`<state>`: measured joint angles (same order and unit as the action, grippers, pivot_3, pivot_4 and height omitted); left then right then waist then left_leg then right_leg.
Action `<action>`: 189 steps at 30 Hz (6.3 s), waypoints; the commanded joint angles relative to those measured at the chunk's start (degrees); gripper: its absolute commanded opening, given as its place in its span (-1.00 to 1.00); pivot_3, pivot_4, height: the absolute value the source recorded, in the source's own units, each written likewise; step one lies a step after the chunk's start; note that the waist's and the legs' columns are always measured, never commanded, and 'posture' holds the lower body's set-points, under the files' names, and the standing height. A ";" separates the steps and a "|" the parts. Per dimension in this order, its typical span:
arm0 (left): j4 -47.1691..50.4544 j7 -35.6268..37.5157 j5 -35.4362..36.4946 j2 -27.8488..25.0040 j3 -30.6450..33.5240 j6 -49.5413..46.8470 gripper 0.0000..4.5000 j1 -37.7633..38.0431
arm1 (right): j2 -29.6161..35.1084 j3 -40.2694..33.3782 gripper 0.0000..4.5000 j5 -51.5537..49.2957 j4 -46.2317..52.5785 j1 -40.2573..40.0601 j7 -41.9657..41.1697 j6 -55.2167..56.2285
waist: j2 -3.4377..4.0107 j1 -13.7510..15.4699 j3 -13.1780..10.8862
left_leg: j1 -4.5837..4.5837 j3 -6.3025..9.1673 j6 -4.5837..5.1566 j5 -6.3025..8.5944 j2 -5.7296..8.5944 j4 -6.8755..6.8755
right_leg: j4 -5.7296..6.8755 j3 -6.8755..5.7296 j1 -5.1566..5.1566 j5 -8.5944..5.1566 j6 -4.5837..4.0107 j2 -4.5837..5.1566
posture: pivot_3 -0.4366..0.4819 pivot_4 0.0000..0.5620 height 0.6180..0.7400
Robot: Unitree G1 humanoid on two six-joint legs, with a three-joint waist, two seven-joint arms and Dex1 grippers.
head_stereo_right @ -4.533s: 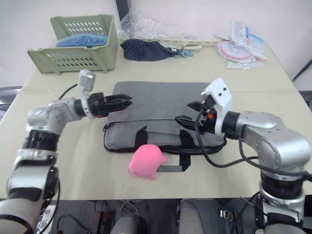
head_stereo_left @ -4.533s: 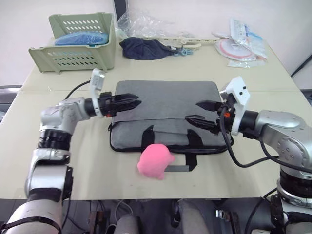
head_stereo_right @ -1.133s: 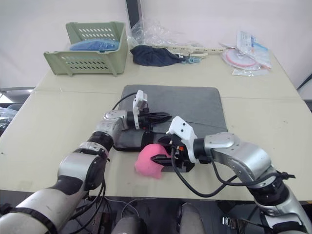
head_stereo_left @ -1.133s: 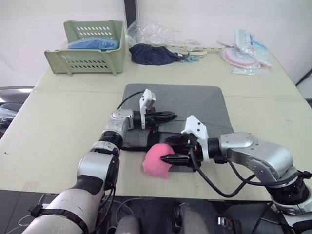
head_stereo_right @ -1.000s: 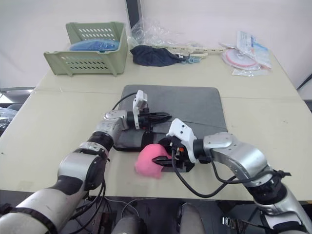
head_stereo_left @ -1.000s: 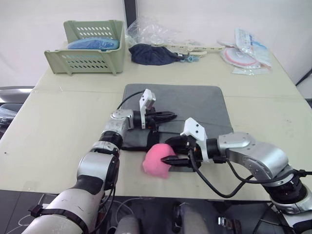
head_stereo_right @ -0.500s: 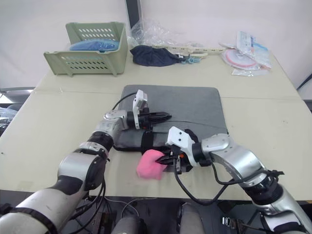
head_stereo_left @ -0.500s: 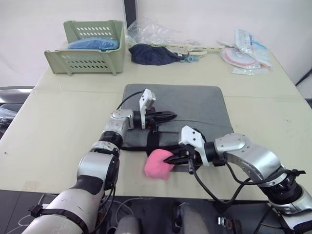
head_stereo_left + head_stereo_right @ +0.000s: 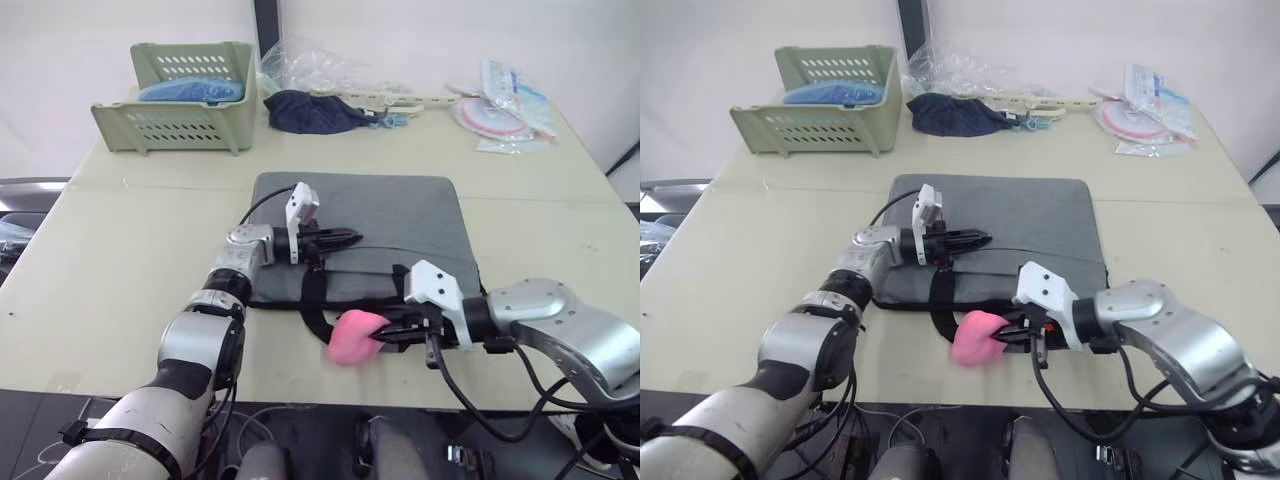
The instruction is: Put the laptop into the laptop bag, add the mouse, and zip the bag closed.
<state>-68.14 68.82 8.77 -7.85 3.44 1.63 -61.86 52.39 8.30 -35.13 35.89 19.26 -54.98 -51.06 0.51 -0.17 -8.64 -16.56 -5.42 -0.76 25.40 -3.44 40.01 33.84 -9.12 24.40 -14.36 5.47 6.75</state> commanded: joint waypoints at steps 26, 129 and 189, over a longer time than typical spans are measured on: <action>-3.37 0.63 -5.23 -0.11 -4.80 0.37 -1.00 4.97 | 6.91 -11.06 -0.99 -5.38 4.14 -7.25 1.61 -3.34 | -0.10 0.26 0.05 | 0.00 0.03 0.02 0.01 0.01 -0.02 | -0.08 -0.01 -0.06 0.00 0.00 0.01 | -0.05 -0.47 1.00; -3.33 0.67 -5.20 -0.07 -5.50 -0.11 -1.00 5.60 | 17.43 -35.12 0.61 27.53 -28.69 -25.15 -0.60 28.26 | 0.03 0.11 0.41 | 0.50 0.11 0.16 0.11 -0.01 -0.04 | -0.40 -0.08 -0.73 0.07 0.12 0.01 | -0.05 -0.47 1.00; -3.18 -0.10 -4.91 -0.02 -5.17 -0.49 -1.00 5.72 | -13.68 -36.34 -0.72 12.27 -24.45 -18.96 24.82 -0.39 | 0.09 0.11 1.00 | 0.50 0.18 0.21 0.15 0.04 -0.07 | -0.39 -0.05 -0.72 0.05 0.09 0.01 | -0.05 -0.47 1.00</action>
<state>-67.63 68.85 7.19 -7.93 0.52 3.62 -59.81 38.18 -27.70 -22.77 12.22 1.21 -31.34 -49.95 0.59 -0.07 -7.64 -16.07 -5.24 -0.55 25.55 -3.40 39.94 33.45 -9.17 23.68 -14.31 5.56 6.77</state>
